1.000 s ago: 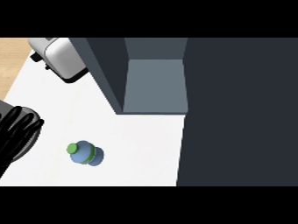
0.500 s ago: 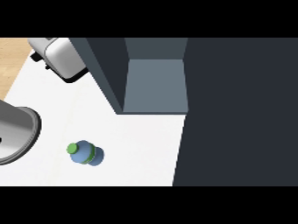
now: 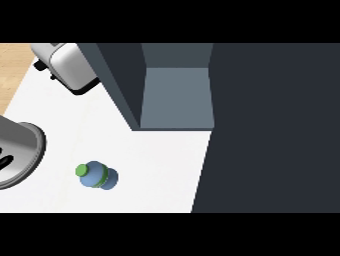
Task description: Pick up the bottled water, place it into the cabinet and close the cabinet
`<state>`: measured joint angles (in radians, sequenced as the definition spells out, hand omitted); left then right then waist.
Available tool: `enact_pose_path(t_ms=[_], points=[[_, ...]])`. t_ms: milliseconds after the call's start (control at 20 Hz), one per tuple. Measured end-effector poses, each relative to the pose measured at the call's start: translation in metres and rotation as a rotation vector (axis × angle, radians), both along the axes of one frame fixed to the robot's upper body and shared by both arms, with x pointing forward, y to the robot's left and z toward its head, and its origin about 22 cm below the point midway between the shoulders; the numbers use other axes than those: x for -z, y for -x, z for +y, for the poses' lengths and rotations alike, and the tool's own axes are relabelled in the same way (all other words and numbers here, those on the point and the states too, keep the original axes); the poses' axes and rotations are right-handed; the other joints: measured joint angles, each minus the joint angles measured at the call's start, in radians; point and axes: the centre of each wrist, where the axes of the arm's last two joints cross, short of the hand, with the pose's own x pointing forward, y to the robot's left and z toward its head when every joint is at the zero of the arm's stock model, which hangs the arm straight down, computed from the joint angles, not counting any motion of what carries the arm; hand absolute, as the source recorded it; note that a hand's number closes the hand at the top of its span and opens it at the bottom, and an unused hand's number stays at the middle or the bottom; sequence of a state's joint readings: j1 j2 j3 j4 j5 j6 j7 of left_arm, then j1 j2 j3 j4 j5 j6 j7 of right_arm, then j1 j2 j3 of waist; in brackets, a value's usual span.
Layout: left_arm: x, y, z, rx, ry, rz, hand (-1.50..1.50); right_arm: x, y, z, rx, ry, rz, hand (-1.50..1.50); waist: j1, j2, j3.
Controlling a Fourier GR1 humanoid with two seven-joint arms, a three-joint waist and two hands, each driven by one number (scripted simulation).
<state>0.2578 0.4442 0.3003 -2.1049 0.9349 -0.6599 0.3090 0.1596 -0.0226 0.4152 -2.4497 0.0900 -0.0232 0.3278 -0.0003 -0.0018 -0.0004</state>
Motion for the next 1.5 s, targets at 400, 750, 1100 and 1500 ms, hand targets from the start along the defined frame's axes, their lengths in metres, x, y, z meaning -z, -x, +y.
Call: enact_pose_path(t_ms=[400, 750, 1100, 1500], points=[[0.034, -0.010, -0.009, -0.027, -0.044, 0.038, -1.50, -0.004, 0.007, 0.006, -0.021, -0.004, 0.027, -1.50, -0.005, 0.000, 0.000], [0.071, -0.034, -0.014, -0.065, -0.076, 0.083, -1.50, -0.008, 0.005, 0.005, -0.016, 0.012, 0.028, -1.50, -0.009, 0.001, -0.001], [0.117, -0.054, -0.011, -0.066, -0.129, 0.147, -1.50, -0.006, 0.009, 0.009, -0.028, -0.001, 0.032, -1.50, -0.013, 0.001, -0.001], [0.165, -0.072, -0.007, -0.070, -0.150, 0.211, -1.50, -0.007, 0.009, 0.009, -0.024, 0.008, 0.034, -1.50, -0.014, 0.001, -0.001]])
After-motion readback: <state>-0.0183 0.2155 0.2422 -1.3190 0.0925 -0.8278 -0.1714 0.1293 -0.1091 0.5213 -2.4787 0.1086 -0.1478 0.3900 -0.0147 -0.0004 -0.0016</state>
